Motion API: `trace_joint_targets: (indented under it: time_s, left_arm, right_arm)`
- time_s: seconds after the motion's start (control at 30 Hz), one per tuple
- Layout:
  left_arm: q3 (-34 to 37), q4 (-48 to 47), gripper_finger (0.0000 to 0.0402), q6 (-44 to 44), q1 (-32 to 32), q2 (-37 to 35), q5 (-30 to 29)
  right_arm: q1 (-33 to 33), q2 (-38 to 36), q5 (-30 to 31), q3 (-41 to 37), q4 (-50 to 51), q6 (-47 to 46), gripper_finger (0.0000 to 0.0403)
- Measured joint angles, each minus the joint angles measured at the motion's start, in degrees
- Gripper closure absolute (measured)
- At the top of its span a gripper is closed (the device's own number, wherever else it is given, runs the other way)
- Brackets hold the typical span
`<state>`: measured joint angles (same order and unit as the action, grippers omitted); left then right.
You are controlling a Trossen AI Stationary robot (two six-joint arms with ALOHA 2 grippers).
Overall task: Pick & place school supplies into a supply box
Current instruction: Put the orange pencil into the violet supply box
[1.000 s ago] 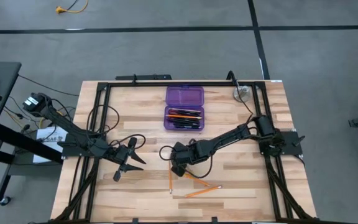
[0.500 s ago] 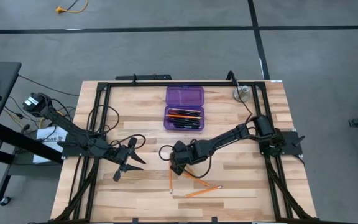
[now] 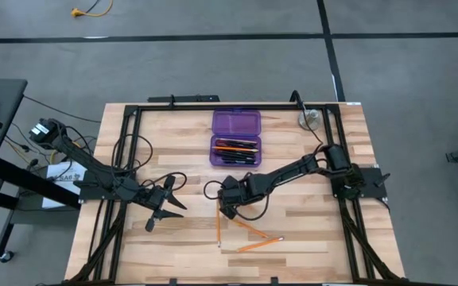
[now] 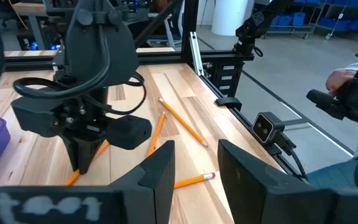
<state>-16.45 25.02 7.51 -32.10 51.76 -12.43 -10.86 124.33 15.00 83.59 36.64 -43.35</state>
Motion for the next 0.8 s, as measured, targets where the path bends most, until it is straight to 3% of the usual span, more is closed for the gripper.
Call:
trace_joint_targets:
  time_s: [0.27, 0.4, 0.67, 0.8]
  left_arm:
    - [0.0, 0.0, 0.0292, 0.0, 0.0, 0.0, 0.0]
    - [0.0, 0.0, 0.0292, 0.0, 0.0, 0.0, 0.0]
    - [0.0, -0.2, 0.0292, 0.0, 0.0, 0.0, 0.0]
    - [0.0, -0.3, 0.0292, 0.0, 0.0, 0.0, 0.0]
  right_arm:
    - [0.1, -1.0, 0.8, 0.0, 2.5, 1.7, 0.0399]
    - [-0.7, -2.1, 3.9, 2.2, 11.7, 1.8, 0.0401]
    - [-1.0, -3.9, 9.2, 11.7, 26.4, 3.0, 0.0402]
    - [-0.1, -4.0, 12.8, 17.1, 28.9, 7.0, 0.0402]
